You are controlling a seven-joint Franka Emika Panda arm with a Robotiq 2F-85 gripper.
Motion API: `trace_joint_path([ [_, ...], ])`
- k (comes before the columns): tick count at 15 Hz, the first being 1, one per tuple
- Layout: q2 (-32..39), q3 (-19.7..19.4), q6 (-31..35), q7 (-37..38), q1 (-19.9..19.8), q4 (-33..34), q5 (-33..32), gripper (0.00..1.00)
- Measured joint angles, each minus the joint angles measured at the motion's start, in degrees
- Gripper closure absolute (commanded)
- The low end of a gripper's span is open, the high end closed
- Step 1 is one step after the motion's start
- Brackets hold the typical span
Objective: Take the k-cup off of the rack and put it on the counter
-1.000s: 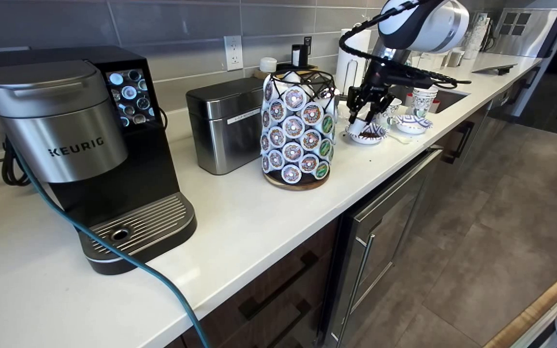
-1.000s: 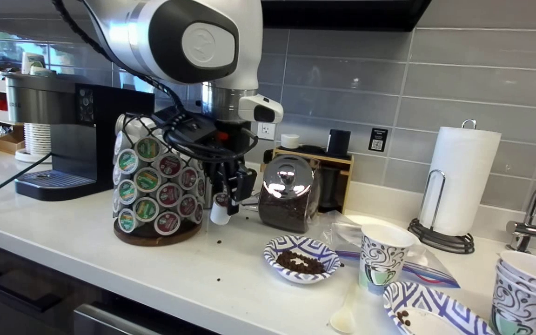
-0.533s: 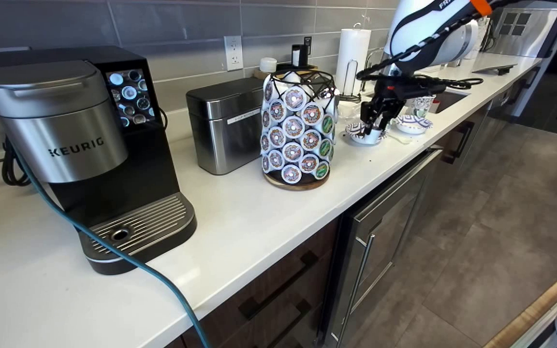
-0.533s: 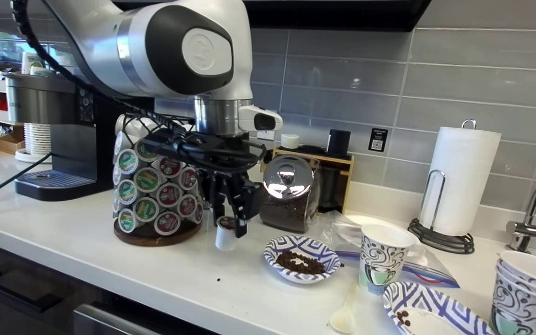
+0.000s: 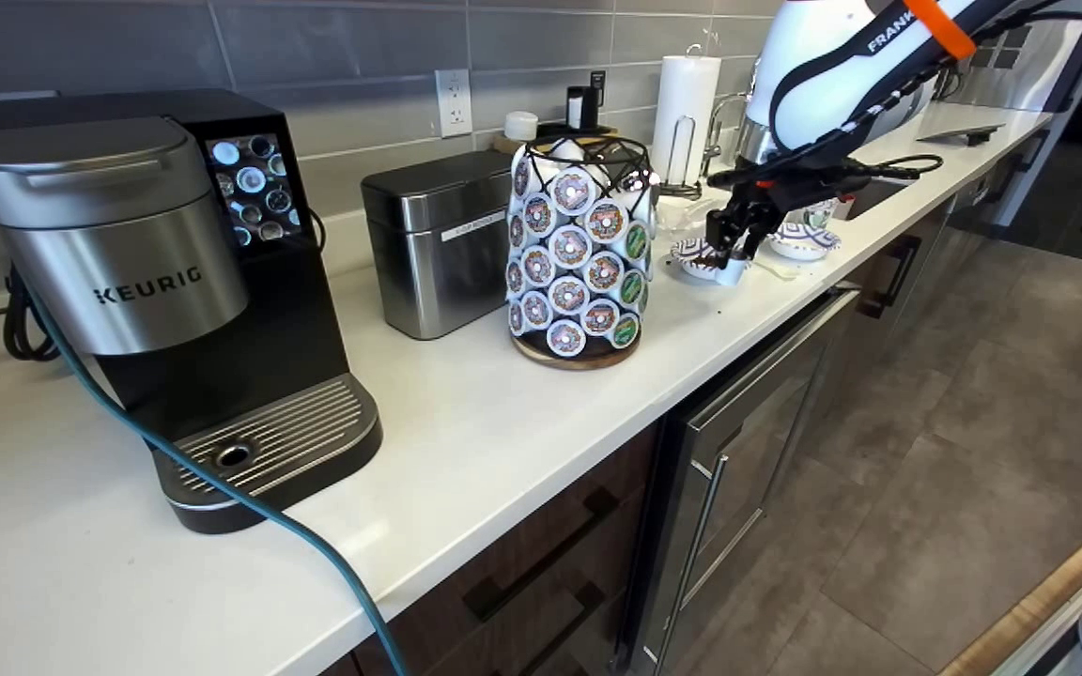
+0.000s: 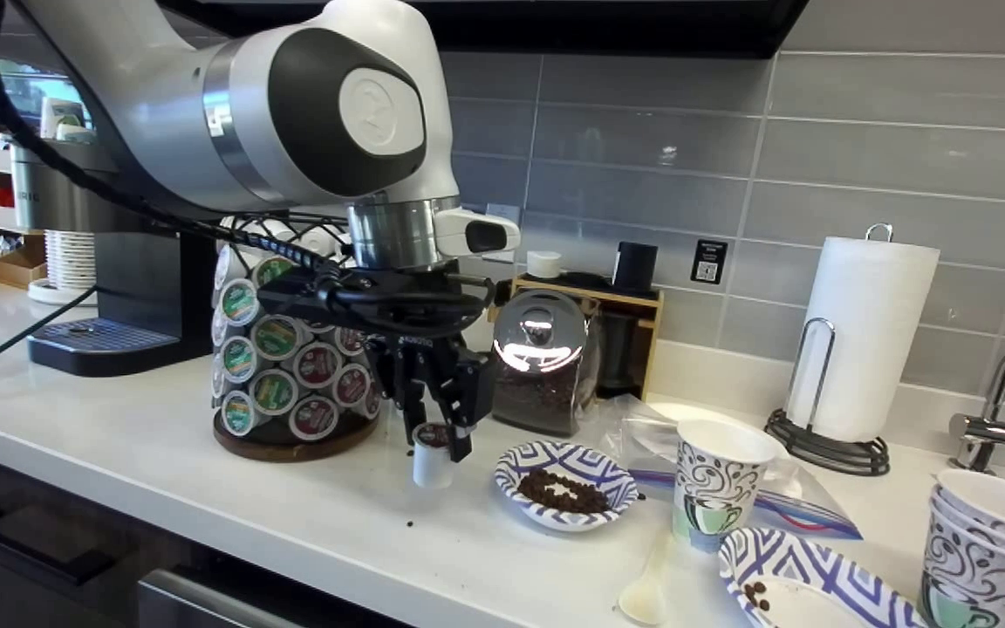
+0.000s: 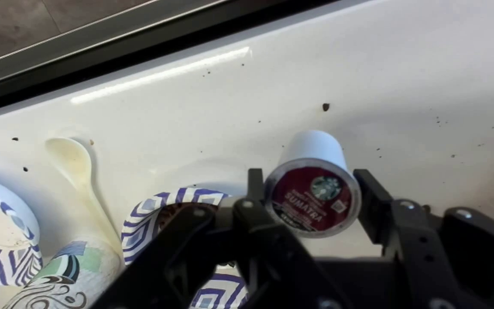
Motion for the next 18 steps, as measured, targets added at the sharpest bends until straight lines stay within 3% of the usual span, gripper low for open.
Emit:
trace_joint_path([
  [1, 0.00, 0.00, 0.00, 0.11, 0.01, 0.00, -0.06, 0.71],
  [18, 5.06, -1.42, 2.72, 0.70, -0.11, 0.14, -2.41, 0.71],
])
